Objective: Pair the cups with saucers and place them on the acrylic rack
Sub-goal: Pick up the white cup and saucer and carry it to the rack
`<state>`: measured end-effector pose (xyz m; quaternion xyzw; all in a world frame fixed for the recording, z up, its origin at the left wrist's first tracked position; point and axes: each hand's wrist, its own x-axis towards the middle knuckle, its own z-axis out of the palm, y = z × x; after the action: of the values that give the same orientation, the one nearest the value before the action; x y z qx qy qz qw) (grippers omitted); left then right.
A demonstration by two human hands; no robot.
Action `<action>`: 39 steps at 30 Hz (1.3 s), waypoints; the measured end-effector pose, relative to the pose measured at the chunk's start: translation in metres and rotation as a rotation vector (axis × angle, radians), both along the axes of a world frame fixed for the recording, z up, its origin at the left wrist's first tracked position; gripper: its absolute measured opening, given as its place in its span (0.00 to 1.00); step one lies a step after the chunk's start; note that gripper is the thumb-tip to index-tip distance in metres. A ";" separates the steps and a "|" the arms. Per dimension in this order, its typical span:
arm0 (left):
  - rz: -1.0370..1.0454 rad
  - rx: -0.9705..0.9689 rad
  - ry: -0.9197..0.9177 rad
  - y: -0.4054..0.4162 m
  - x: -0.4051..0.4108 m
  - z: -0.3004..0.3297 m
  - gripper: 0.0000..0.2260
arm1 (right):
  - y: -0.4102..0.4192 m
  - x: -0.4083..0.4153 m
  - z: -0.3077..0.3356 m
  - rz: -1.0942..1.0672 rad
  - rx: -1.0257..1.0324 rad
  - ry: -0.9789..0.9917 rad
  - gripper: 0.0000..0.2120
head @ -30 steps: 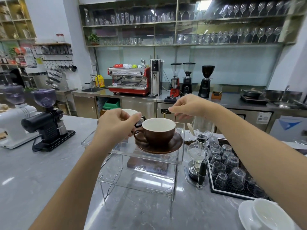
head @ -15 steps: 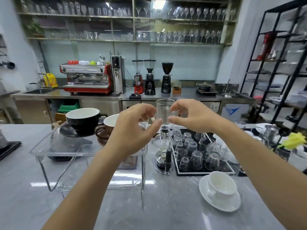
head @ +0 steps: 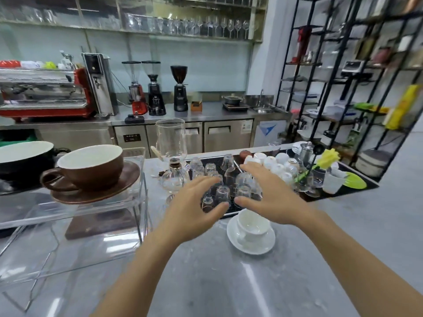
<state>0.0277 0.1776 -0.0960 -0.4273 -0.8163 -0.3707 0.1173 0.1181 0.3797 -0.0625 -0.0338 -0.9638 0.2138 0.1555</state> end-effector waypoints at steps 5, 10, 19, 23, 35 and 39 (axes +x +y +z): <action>-0.034 -0.045 -0.104 0.022 0.007 -0.038 0.30 | 0.024 0.018 -0.039 -0.052 -0.009 -0.073 0.43; -0.026 -0.050 -0.216 0.038 0.011 -0.071 0.30 | 0.041 0.030 -0.072 -0.085 -0.036 -0.132 0.45; 0.000 -0.081 -0.367 0.059 0.015 -0.122 0.29 | 0.073 0.045 -0.131 -0.136 -0.142 -0.228 0.42; 0.031 -0.116 -0.386 0.064 0.017 -0.140 0.33 | 0.079 0.049 -0.156 -0.150 -0.210 -0.271 0.41; 0.034 -0.275 -0.312 0.094 0.004 -0.178 0.51 | 0.109 0.033 -0.203 -0.101 -0.212 -0.265 0.53; 0.025 -0.299 -0.370 0.102 -0.002 -0.190 0.53 | 0.122 0.022 -0.218 -0.072 -0.166 -0.290 0.58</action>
<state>0.0256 0.2795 -0.2858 -0.3544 -0.8750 -0.3160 -0.0943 0.1405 0.5022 -0.2806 -0.1114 -0.9533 0.2800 0.0190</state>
